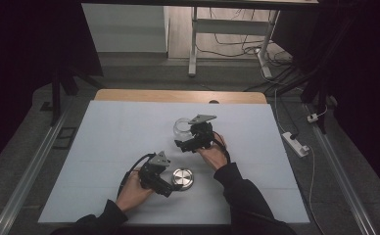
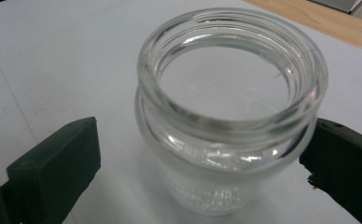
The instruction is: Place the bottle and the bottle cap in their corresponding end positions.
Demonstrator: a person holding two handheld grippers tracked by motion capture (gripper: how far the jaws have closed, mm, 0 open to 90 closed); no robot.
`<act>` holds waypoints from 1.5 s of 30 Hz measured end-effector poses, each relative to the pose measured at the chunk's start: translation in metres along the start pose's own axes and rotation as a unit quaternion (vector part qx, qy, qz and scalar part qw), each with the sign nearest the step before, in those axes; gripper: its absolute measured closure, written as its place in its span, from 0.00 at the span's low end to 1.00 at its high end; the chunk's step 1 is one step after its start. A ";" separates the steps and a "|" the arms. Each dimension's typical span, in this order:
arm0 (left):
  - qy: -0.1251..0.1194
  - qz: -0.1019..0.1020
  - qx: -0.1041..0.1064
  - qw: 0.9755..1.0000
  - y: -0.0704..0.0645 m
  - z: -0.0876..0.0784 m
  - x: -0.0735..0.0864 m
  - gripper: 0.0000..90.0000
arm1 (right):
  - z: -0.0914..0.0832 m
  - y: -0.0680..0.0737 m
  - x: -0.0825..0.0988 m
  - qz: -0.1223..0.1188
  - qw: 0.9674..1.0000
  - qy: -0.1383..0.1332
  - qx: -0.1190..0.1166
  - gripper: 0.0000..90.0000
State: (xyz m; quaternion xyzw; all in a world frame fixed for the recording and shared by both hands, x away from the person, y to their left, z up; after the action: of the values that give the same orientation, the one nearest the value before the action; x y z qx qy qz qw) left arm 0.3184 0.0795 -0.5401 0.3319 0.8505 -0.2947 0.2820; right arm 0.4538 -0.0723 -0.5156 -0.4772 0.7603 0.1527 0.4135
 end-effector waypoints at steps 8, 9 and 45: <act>-0.003 -0.013 0.004 1.000 0.006 -0.017 0.005 0.00 | -0.016 0.006 0.002 0.006 1.000 -0.010 -0.011 0.00; -0.002 -0.014 0.003 1.000 0.006 -0.018 0.007 0.00 | -0.018 0.007 0.003 0.007 1.000 -0.010 -0.014 0.00; -0.062 -0.086 -0.048 0.993 0.026 -0.114 0.077 0.00 | -0.118 0.045 0.059 -0.001 1.000 -0.025 -0.012 0.00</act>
State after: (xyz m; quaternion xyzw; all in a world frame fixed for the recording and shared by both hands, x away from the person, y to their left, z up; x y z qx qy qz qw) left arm 0.2570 0.2043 -0.5237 0.2249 0.8700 -0.2963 0.3237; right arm 0.3464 -0.1584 -0.4965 -0.4792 0.7473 0.1730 0.4266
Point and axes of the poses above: each handheld gripper's, and its own axes: z roughly forward along the jaws, x roughly out of its underside, y roughly to its left, the point moved 3 cm from there along z, roughly forward along the jaws, and after that the axes turned 13 degrees about -z, right-handed, at the moved point
